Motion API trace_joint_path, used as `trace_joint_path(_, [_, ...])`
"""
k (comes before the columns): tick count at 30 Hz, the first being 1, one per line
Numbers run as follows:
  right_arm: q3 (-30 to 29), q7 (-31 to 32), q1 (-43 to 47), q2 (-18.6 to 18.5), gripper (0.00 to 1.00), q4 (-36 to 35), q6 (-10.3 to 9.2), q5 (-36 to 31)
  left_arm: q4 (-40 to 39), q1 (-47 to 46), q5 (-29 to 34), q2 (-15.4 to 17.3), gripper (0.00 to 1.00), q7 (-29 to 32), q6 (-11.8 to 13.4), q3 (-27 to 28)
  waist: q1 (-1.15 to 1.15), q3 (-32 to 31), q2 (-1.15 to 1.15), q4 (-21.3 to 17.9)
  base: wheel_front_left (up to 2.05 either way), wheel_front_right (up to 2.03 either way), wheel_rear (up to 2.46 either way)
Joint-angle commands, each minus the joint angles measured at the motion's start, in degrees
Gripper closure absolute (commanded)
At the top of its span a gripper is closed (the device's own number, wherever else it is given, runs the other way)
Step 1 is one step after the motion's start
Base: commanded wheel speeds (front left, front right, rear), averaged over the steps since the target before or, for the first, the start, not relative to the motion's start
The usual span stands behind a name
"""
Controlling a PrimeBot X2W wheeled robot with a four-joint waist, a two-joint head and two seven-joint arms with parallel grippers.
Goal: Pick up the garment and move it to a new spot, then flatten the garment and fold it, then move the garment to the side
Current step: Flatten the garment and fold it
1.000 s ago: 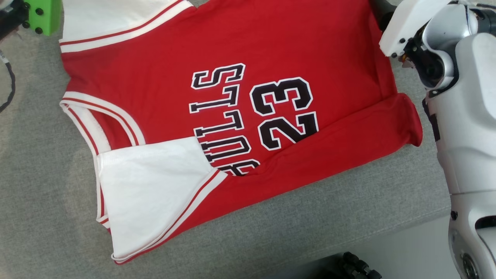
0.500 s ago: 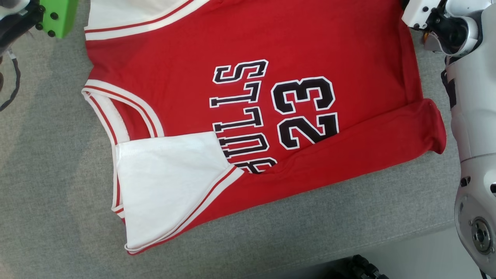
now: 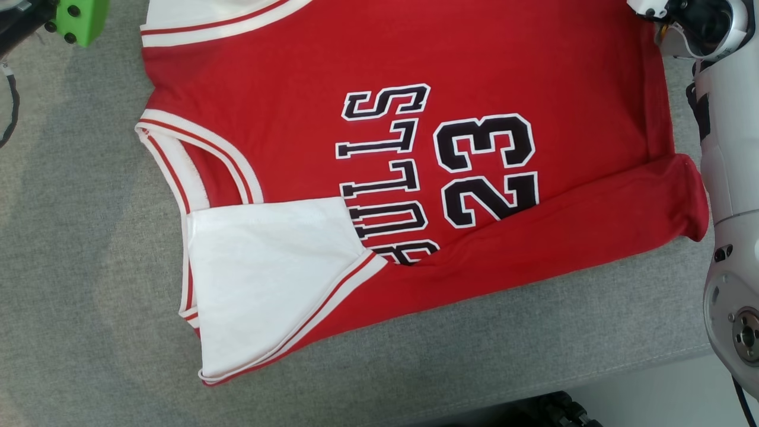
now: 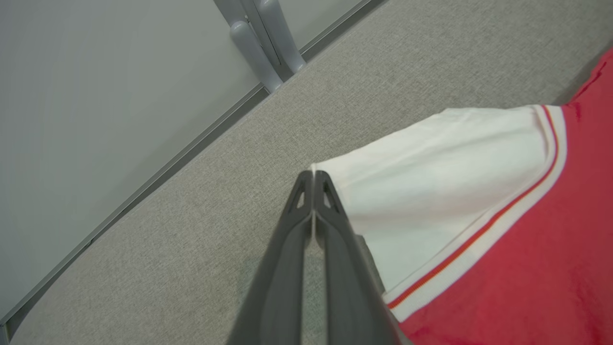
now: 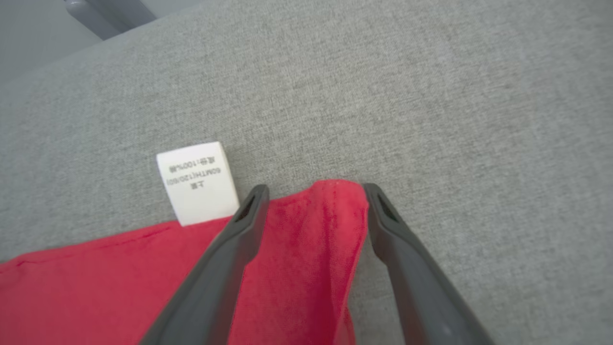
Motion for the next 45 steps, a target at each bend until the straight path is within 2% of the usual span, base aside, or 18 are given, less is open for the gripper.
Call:
trace_joint_path(1, [0.2,-0.4,-0.9,-0.1,0.03,0.4,-0.02,-0.4,0.1,-0.8,0.0,0.6,1.0,-0.5,-0.2,-0.1,0.0,0.2,0.0,0.2,0.0,0.0,0.0])
trace_joint_path(3, [0.4,-0.5,-1.3,-0.1,0.21,0.8,-0.02,-0.5,0.3,-0.9,-0.1,0.7,1.0,-0.6,-0.2,-0.2,0.0,0.2,0.0,0.3,0.0,0.0,0.0])
trace_joint_path(6, [0.7,-0.5,-2.0,-0.4,0.32,1.2,-0.02,-0.7,0.6,-0.9,-0.2,0.8,1.0,-0.9,-0.2,-0.4,0.0,0.1,0.0,0.4,0.0,0.0,0.0])
trace_joint_path(7, [0.8,-0.4,-2.2,-0.5,0.47,1.2,-0.02,-0.7,0.7,-1.0,-0.2,0.9,1.0,-0.9,-0.2,-0.5,0.0,0.0,0.0,0.4,0.0,0.0,0.0])
trace_joint_path(8, [0.9,-0.4,-2.4,-0.6,0.55,1.3,-0.02,-0.8,0.8,-1.0,-0.3,0.8,1.0,-1.0,-0.2,-0.5,0.0,-0.1,0.0,0.4,0.0,0.0,0.0])
trace_joint_path(9, [1.0,-0.4,-2.4,-0.7,0.61,1.3,-0.02,-1.0,0.9,-1.1,-0.3,0.8,1.0,-1.1,-0.2,-0.5,0.0,-0.1,0.0,0.4,0.0,0.0,0.0])
trace_joint_path(11, [1.2,-0.8,-2.8,-1.0,0.64,1.3,-0.02,-1.2,1.0,-1.0,-0.4,0.6,1.0,-1.3,-0.2,-0.6,0.0,-0.2,0.0,0.4,0.0,0.0,0.0])
trace_joint_path(12, [1.3,-0.8,-3.0,-1.1,0.73,1.2,-0.02,-1.3,1.0,-1.0,-0.4,0.5,1.0,-1.4,-0.2,-0.7,0.0,-0.3,0.0,0.5,0.0,0.0,0.0])
trace_joint_path(13, [1.4,-1.1,-3.1,-1.2,0.78,1.1,-0.02,-1.5,1.1,-1.0,-0.4,0.4,1.0,-1.5,-0.2,-0.7,0.0,-0.3,0.0,0.5,0.0,0.0,0.0])
trace_joint_path(15, [1.7,-1.7,-3.3,-1.3,0.97,0.7,-0.02,-1.4,0.9,-1.2,-0.2,0.4,1.0,-2.3,-0.2,-0.6,0.0,-0.3,0.0,0.6,0.0,0.0,0.0])
trace_joint_path(16, [1.8,-1.9,-3.3,-1.4,1.0,0.6,-0.02,-0.9,0.9,-1.2,-0.2,0.3,1.0,-2.6,-0.2,-0.7,0.0,-0.3,0.0,0.7,0.0,0.0,0.0])
trace_joint_path(22, [3.3,-1.9,-2.2,-2.5,1.0,0.7,-0.02,0.6,0.8,-1.4,-0.8,0.9,1.0,-4.1,-0.2,-1.2,0.0,-0.4,0.0,1.3,0.0,0.0,0.0])
trace_joint_path(29, [7.8,-1.8,0.3,-2.8,1.0,-2.0,-0.02,3.9,0.6,-0.3,-2.2,1.8,1.0,-5.4,-0.2,-2.0,0.0,-1.3,0.0,0.8,0.0,0.0,0.0])
trace_joint_path(37, [13.2,-3.1,4.7,-4.2,1.0,-9.7,-0.02,7.8,-0.3,1.2,-3.6,3.5,1.0,-8.0,-0.2,-1.8,0.0,-3.4,0.0,-0.6,0.0,0.0,0.0])
trace_joint_path(45, [13.9,-4.1,12.7,-8.2,1.0,-18.9,-0.02,11.4,-10.2,5.5,-7.4,7.4,1.0,-14.9,-0.2,-1.3,0.0,-5.9,0.0,1.3,0.0,0.0,0.0])
